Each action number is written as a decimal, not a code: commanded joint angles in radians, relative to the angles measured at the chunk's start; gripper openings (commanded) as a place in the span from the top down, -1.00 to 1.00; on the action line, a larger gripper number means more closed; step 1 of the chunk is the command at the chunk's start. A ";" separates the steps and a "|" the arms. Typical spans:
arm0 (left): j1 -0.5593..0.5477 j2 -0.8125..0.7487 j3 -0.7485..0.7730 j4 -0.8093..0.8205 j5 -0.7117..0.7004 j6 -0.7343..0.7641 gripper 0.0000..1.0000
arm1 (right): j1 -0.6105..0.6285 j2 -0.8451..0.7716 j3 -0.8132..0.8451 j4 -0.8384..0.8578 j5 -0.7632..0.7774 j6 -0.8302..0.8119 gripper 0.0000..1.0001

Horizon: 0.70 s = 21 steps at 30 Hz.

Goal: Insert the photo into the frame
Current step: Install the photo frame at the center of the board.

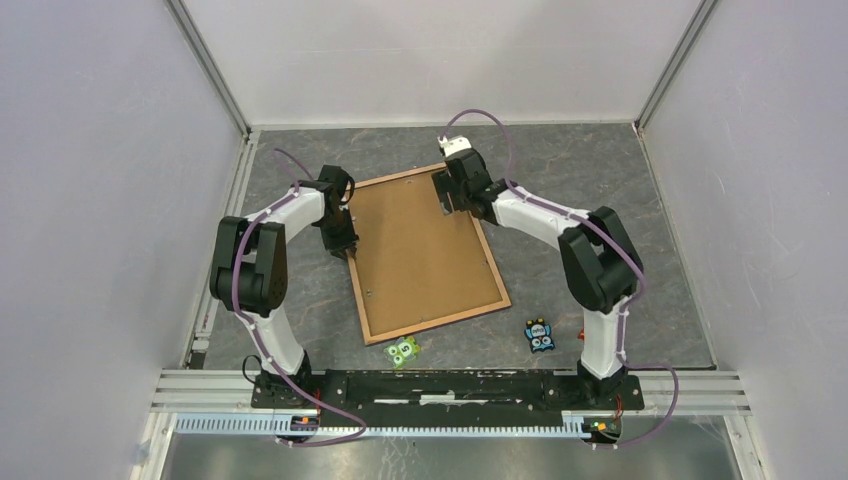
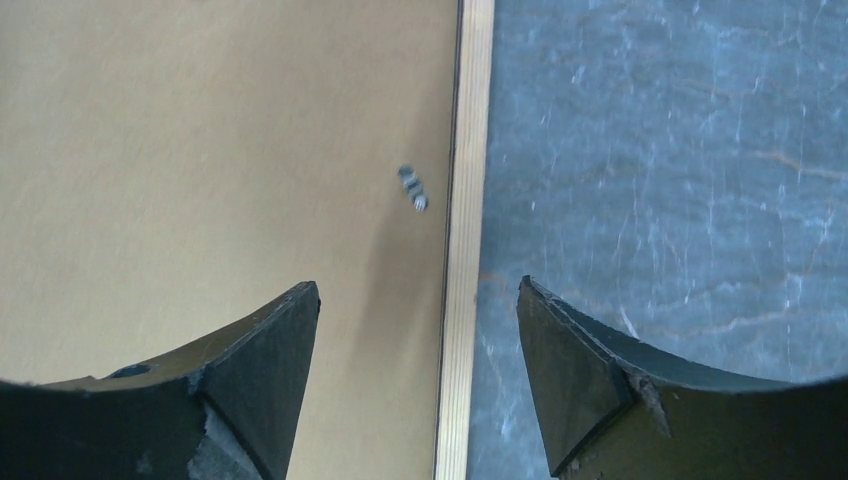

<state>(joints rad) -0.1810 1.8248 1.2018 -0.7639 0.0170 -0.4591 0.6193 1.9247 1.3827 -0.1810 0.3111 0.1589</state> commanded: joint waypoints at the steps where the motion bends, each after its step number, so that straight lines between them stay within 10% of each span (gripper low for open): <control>1: 0.000 0.025 0.014 0.050 -0.022 0.021 0.96 | -0.038 0.109 0.155 -0.013 -0.027 -0.039 -0.58; 21: 0.000 0.043 0.038 0.049 0.024 0.013 0.95 | -0.073 0.279 0.282 -0.049 -0.055 -0.058 -0.30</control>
<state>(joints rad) -0.1806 1.8393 1.2175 -0.7795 0.0292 -0.4587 0.5556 2.1876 1.6306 -0.2348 0.2619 0.1024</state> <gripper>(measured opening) 0.258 0.653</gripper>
